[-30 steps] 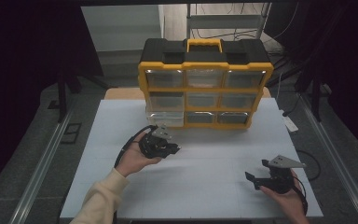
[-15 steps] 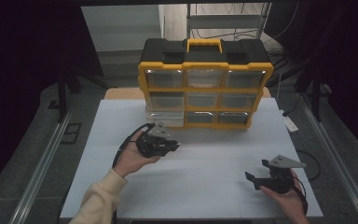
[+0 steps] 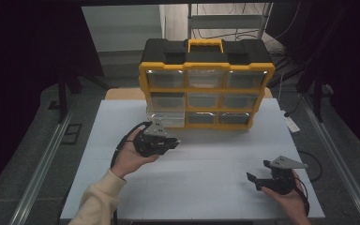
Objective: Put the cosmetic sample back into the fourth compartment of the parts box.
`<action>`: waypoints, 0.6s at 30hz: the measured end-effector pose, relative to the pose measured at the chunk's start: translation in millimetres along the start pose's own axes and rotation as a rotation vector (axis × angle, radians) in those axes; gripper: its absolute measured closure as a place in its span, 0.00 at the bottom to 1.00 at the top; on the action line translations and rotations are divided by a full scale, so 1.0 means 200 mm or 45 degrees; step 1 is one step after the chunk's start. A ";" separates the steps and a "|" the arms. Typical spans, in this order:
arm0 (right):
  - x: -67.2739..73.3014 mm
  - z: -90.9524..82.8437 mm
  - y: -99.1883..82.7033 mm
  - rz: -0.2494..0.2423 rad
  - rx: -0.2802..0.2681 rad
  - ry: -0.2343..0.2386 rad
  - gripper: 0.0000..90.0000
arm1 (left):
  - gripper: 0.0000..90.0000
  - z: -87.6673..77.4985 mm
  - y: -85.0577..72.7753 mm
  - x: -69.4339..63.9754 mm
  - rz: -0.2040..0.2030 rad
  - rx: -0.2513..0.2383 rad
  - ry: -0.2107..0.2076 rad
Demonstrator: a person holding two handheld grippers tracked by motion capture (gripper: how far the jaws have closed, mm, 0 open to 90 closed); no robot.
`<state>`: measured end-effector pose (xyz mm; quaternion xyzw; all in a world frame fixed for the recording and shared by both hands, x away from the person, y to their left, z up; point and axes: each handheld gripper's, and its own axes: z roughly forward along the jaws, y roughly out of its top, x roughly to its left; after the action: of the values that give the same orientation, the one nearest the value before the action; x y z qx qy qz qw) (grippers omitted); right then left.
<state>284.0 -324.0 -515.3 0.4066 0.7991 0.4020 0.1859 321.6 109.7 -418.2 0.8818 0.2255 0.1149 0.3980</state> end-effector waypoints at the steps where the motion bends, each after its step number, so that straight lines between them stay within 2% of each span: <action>1: 0.00 0.00 0.00 0.001 0.000 0.000 0.14 | 0.89 -0.01 0.00 0.00 -0.003 -0.004 0.010; 11: 0.00 0.00 0.00 0.001 -0.005 -0.006 0.14 | 0.89 -0.07 0.03 0.00 -0.013 -0.040 0.036; 18: 0.00 -0.01 0.00 0.001 -0.004 -0.009 0.14 | 0.89 -0.11 0.08 0.02 -0.008 -0.065 0.048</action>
<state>283.8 -324.6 -514.2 0.4080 0.7976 0.4021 0.1891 321.3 116.0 -391.8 0.8683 0.2328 0.1361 0.4163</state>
